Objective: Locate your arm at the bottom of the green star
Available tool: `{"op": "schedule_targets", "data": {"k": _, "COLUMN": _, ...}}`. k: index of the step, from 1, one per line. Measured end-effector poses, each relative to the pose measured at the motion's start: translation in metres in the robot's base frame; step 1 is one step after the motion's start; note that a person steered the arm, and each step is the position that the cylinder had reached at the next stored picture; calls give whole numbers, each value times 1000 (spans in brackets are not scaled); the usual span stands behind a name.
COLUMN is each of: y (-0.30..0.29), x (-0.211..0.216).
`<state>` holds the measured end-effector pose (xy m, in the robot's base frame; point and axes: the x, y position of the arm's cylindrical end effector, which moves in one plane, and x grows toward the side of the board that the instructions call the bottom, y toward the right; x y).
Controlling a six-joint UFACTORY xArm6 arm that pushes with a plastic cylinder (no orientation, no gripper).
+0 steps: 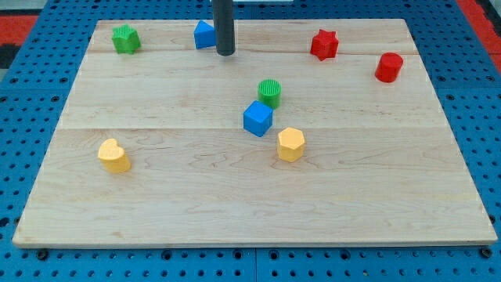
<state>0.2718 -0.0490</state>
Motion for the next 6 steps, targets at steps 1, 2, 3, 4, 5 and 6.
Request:
{"op": "schedule_targets", "data": {"k": 1, "y": -89, "x": 10}}
{"op": "schedule_targets", "data": {"k": 2, "y": -189, "x": 10}}
{"op": "schedule_targets", "data": {"k": 3, "y": -249, "x": 5}}
{"op": "schedule_targets", "data": {"k": 4, "y": -255, "x": 5}}
{"op": "schedule_targets", "data": {"k": 5, "y": -238, "x": -2}}
{"op": "schedule_targets", "data": {"k": 6, "y": -256, "x": 11}}
